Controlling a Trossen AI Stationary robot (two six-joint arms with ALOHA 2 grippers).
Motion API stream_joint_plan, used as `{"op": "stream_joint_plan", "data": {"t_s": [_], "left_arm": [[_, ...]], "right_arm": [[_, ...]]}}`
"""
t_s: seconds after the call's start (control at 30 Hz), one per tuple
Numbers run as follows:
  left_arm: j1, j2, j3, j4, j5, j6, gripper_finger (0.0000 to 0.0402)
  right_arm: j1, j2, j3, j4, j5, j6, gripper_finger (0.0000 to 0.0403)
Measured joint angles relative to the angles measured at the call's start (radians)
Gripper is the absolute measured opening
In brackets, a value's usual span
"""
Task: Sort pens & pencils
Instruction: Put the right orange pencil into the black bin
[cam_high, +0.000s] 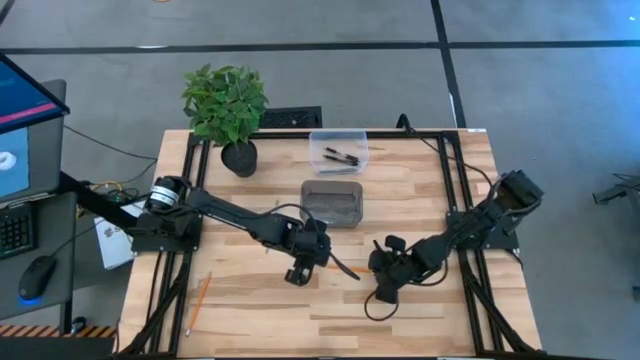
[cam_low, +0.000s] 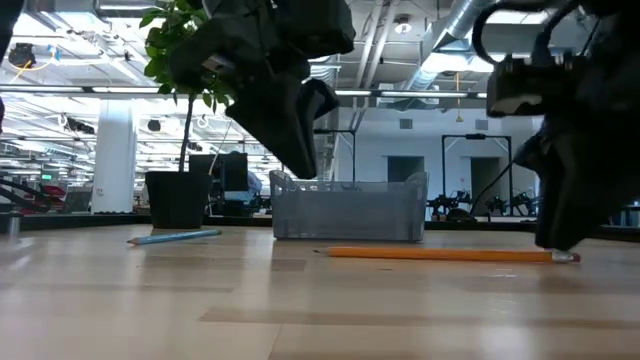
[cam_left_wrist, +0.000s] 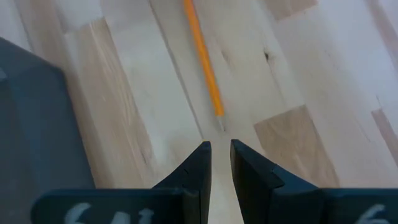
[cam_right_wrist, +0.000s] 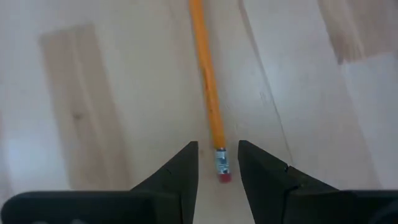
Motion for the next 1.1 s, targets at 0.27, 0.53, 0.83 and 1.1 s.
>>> {"op": "stream_joint_plan", "data": {"t_s": [0.27,0.53,0.83,1.1], "left_arm": [[0.007,0.0,0.0,-0.012,-0.002,0.011,0.0052],[0.011,0.0,0.0,-0.012,-0.003,0.011,0.0052],[0.011,0.0,0.0,-0.012,-0.002,0.011,0.0052],[0.011,0.0,0.0,-0.013,-0.002,0.01,0.0052]], "right_arm": [[0.022,-0.064,0.001,0.034,0.012,-0.009,0.0137],[0.019,-0.066,0.0,0.028,0.013,0.024,0.0103],[0.009,-0.066,0.0,-0.002,0.016,0.0,0.0015],[0.01,-0.062,-0.01,-0.029,0.015,-0.002,0.0074]]}}
